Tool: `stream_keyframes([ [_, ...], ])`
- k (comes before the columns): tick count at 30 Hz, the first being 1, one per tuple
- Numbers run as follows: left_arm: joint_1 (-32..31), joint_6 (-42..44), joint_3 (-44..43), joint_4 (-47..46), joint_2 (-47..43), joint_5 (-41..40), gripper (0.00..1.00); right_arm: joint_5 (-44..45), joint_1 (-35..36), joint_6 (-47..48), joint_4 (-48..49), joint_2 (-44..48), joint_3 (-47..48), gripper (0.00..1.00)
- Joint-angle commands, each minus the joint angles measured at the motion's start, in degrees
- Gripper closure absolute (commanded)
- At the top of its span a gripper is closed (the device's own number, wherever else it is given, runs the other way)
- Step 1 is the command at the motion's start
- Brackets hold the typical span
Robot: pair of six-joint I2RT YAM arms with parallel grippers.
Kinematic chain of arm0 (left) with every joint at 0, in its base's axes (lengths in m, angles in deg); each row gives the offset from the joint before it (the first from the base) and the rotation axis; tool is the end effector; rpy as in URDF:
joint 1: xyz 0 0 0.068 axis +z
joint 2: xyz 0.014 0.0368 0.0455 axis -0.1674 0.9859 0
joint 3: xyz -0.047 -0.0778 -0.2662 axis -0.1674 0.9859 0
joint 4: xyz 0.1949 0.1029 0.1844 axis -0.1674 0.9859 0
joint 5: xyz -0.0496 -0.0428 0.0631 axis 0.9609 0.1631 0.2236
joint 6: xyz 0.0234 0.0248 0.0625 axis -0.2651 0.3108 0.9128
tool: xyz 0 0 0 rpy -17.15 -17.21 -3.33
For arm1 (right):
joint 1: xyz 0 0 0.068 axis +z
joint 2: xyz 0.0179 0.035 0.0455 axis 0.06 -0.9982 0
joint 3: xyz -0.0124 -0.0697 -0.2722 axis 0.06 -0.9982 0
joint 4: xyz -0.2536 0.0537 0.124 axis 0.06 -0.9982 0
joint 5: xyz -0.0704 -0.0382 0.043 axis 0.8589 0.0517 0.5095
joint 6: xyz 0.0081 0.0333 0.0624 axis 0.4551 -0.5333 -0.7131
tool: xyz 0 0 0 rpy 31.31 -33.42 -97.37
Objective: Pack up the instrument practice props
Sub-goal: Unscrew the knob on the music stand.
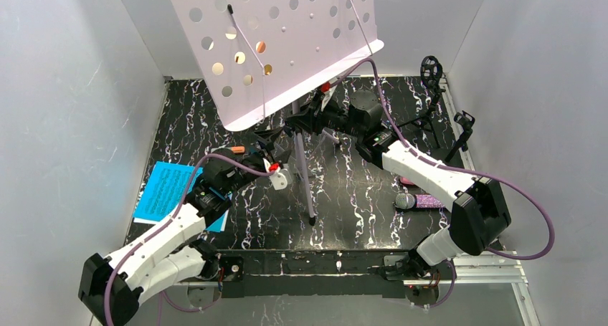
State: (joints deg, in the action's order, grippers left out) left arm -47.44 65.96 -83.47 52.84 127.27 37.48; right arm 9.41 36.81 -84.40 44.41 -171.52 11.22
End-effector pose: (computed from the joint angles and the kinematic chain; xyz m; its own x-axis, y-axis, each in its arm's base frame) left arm 0.1887 -0.1680 0.3244 0.7011 0.4195 -0.5766 0.4249 0.4035 0.8103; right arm 0.2896 0.2771 0.3632 0.0190 0.0741 -0.9971 -0.9063 0.4224 0.0141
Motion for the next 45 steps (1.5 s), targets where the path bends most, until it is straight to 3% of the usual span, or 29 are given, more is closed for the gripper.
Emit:
stream_keyframes([
  [1,-1.07,12.75,0.55,-4.78,2.0,-0.96,0.38,1.96,-1.07,-4.6,-4.61,-1.99,1.43,0.99],
  [10,-1.92,12.44,-0.28,-8.32,6.78,-5.65,0.51,2.11,-1.12,-4.6,-4.77,-1.93,1.52,0.99],
  [14,-1.92,10.14,0.38,-8.58,7.6,-8.96,0.63,2.38,-1.06,-4.43,-4.87,-1.63,1.35,0.99],
  [18,-2.01,6.9,1.93,-8.98,7.94,-11.93,0.65,2.3,-1.07,-4.38,-4.92,-1.56,1.35,0.99],
  [21,-2.01,-1.19,2.22,-10.02,7.83,-12.78,0.7,2.36,-1.14,-4.42,-4.92,-1.43,1.28,0.99],
  [25,-1.97,-13.26,1.52,-10.25,7.94,-13.76,0.85,2.38,-1.13,-4.42,-4.87,-1.47,1.33,0.99],
  [29,-2.01,-30.08,0.32,-10.32,6.94,-15.33,0.9,2.36,-1.14,-4.42,-4.87,-1.47,1.35,0.99],
  [32,-1.96,-42.29,-0.32,-10.33,5.98,-15.05,0.9,2.36,-1.13,-4.42,-4.87,-1.56,1.35,0.99],
  [35,-1.95,-51.43,-0.3,-10.94,4.64,-15.61,0.83,2.19,-1.13,-4.42,-4.87,-1.56,1.35,0.99],
  [40,-1.91,-50.34,0.63,-10.74,1.03,-22.79,0.71,2.18,-1.14,-4.42,-4.87,-1.21,1.26,0.99],
  [45,-1.9,-46.79,-1.35,-10.6,2.96,-20.24,0.62,1.92,-1.14,-4.49,-4.87,-1.37,1.26,0.99],
])
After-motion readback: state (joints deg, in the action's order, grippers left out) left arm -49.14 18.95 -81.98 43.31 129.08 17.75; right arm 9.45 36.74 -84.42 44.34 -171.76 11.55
